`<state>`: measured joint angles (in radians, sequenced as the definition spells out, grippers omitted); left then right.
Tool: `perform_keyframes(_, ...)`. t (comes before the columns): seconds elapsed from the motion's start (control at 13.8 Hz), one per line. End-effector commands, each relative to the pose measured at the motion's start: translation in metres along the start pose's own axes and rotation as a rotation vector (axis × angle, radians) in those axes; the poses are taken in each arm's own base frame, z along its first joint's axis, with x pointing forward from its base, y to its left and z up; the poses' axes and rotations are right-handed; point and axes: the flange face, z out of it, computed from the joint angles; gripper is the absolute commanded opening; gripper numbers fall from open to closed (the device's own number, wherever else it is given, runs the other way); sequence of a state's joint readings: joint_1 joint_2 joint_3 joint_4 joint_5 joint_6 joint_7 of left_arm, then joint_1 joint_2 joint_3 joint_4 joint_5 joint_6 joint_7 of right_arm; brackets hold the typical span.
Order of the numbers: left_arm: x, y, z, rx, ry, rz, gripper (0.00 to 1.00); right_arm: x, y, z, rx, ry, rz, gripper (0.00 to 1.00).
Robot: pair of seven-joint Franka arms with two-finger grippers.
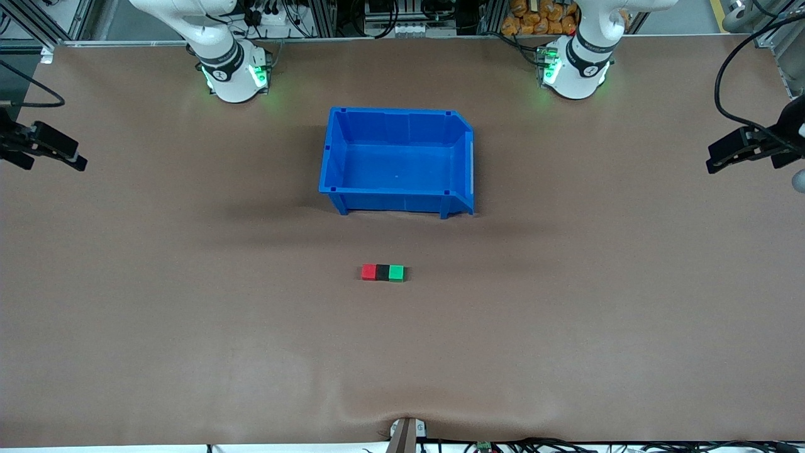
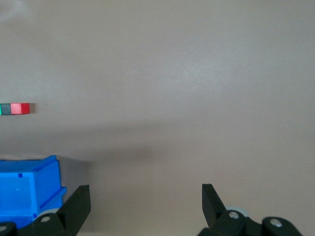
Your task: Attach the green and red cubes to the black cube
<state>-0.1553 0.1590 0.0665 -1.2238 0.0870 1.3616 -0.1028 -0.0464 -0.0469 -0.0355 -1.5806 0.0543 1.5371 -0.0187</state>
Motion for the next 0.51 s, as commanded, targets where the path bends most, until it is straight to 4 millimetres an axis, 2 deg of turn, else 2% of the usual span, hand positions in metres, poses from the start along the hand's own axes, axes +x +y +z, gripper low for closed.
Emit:
perform_keyframes(0.0, -0.013, 0.002, -0.006, -0.025, 0.016, 0.019, 1.0, -0.009, -0.005, -0.01, 0.004, -0.019, -0.001, 1.0)
perform_keyframes(0.43, -0.037, -0.005, 0.005, -0.044, 0.015, 0.015, 1.0, -0.017, -0.003, -0.006, 0.004, -0.088, 0.005, 1.0)
